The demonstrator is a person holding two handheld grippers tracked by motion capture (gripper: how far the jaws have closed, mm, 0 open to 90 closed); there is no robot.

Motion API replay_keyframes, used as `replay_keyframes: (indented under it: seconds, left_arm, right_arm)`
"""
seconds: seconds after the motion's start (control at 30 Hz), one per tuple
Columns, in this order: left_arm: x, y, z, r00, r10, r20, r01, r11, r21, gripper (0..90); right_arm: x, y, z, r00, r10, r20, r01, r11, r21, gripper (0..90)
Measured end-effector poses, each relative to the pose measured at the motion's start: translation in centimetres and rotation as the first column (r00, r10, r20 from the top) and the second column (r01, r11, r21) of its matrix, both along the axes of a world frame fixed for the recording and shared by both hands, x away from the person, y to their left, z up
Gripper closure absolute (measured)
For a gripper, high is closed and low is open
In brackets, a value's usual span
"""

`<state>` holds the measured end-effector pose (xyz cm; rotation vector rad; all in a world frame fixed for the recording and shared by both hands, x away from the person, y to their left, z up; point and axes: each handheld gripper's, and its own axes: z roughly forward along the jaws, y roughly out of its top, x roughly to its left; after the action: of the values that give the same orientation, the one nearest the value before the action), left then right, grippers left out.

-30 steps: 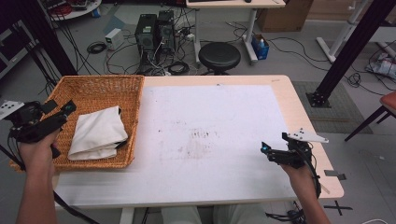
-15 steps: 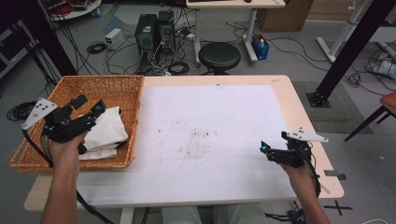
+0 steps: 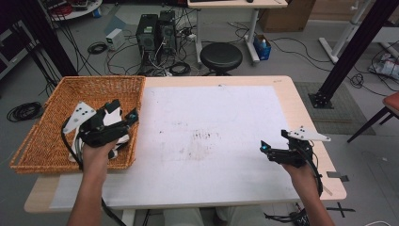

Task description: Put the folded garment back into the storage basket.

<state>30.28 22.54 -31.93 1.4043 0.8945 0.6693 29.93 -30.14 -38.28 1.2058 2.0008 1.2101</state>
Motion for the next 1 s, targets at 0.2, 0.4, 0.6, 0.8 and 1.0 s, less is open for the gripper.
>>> replay_keyframes:
  seconds: [0.2, 0.4, 0.6, 0.8, 1.0]
  left_arm:
    - [0.6, -2.7, -0.9, 0.9996, -0.025, -0.014, 0.026, 0.9994, 0.021, 24.5]
    - [1.2, -5.7, -1.9, 0.9977, -0.064, -0.026, 0.065, 0.9971, 0.041, 24.5]
    - [1.6, -8.1, -3.1, 0.9941, -0.103, -0.036, 0.104, 0.9935, 0.045, 24.5]
    - [2.2, -9.7, -4.7, 0.9900, -0.120, -0.075, 0.123, 0.9918, 0.035, 24.5]
    - [2.8, -11.0, -5.8, 0.9863, -0.132, -0.099, 0.137, 0.9895, 0.046, 24.5]
  right_arm:
    - [0.1, 0.1, -0.4, 0.9999, 0.011, -0.004, -0.011, 0.9999, 0.001, 10.3]
    - [0.2, -0.2, -0.7, 0.9999, 0.011, -0.004, -0.011, 0.9999, 0.005, 10.3]
    - [0.1, -0.3, -1.4, 0.9999, 0.012, -0.012, -0.012, 0.9999, -0.001, 10.3]
    - [0.2, -0.1, -2.5, 0.9997, 0.014, -0.022, -0.014, 0.9999, 0.009, 10.3]
    - [0.3, 0.0, -3.0, 0.9997, 0.008, -0.025, -0.007, 0.9999, 0.010, 10.3]
